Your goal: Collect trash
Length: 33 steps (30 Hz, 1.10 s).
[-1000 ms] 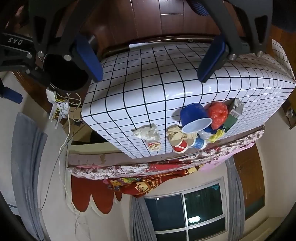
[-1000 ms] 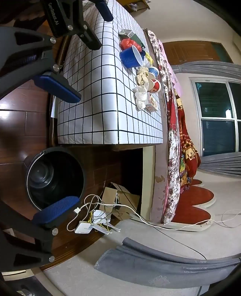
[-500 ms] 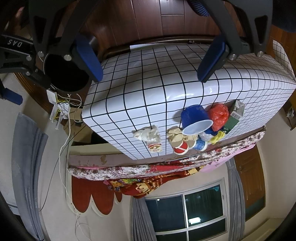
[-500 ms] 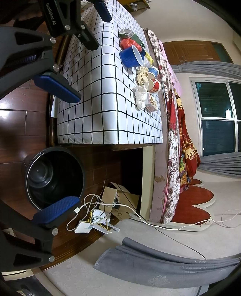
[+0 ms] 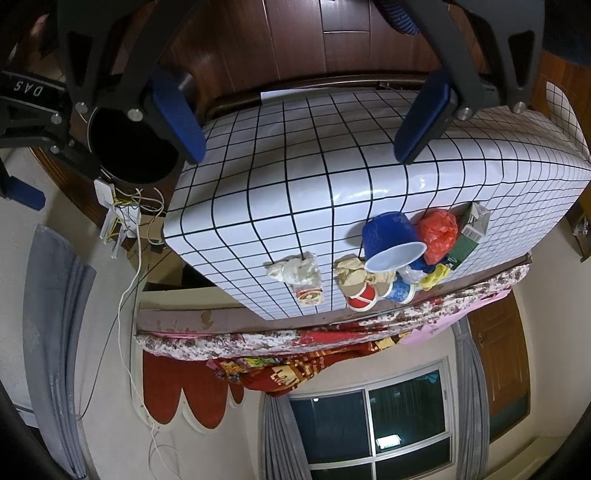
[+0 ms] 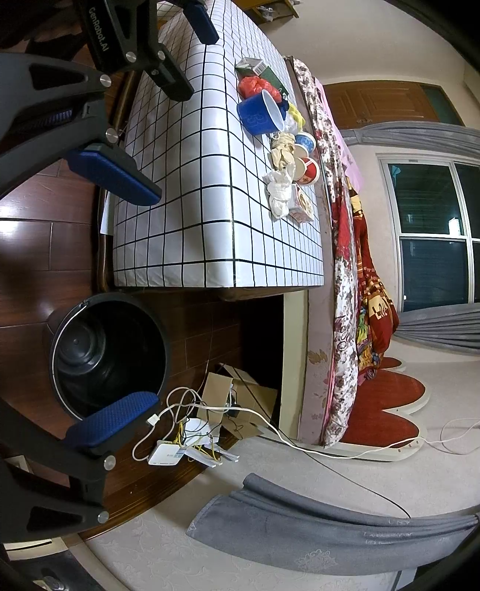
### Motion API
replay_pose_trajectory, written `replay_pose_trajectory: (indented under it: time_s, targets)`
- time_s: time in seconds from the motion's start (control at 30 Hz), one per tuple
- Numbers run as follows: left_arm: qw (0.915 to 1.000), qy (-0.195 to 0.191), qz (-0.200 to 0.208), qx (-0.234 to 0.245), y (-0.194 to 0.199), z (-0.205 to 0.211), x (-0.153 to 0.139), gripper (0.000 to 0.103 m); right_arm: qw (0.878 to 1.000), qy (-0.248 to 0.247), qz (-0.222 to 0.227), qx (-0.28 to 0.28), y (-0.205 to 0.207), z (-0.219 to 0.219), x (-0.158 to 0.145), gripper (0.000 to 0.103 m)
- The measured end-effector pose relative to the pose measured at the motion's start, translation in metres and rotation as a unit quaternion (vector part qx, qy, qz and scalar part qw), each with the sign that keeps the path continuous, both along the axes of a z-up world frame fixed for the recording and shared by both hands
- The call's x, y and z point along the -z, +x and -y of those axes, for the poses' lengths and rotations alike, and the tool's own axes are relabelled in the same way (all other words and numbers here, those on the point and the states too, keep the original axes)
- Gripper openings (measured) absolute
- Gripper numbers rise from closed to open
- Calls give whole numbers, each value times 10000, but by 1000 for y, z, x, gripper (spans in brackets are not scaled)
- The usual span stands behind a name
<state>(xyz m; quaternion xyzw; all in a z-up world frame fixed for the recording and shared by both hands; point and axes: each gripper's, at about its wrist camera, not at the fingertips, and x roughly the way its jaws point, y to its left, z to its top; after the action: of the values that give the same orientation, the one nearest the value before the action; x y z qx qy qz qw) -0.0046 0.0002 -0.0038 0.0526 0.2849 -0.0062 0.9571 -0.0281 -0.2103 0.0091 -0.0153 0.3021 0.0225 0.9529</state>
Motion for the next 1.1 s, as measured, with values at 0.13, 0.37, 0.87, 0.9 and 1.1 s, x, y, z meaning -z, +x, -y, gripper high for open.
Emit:
replay_pose_trajectory:
  time_s: [0.13,0.37,0.87,0.9,1.1]
  targets:
    - [10000,-5,-5,-2,0,0,1,102,10000,3,-3,10,0,0,0,102]
    - [10000,-6,-5,3,0,0,0,102,10000,1,0,7,0,-1,1,102]
    - [10000,4,-11,7,1,-1,0,102,10000,-7,0,12,1,-3,3,102]
    - [10000,2,-9,5,0,-1,1,102,10000,-7,2,13,1,-3,3,102]
    - [10000,22,7,-44,0,-2,5,102,10000,-15,-1,15,2,-3,3,102]
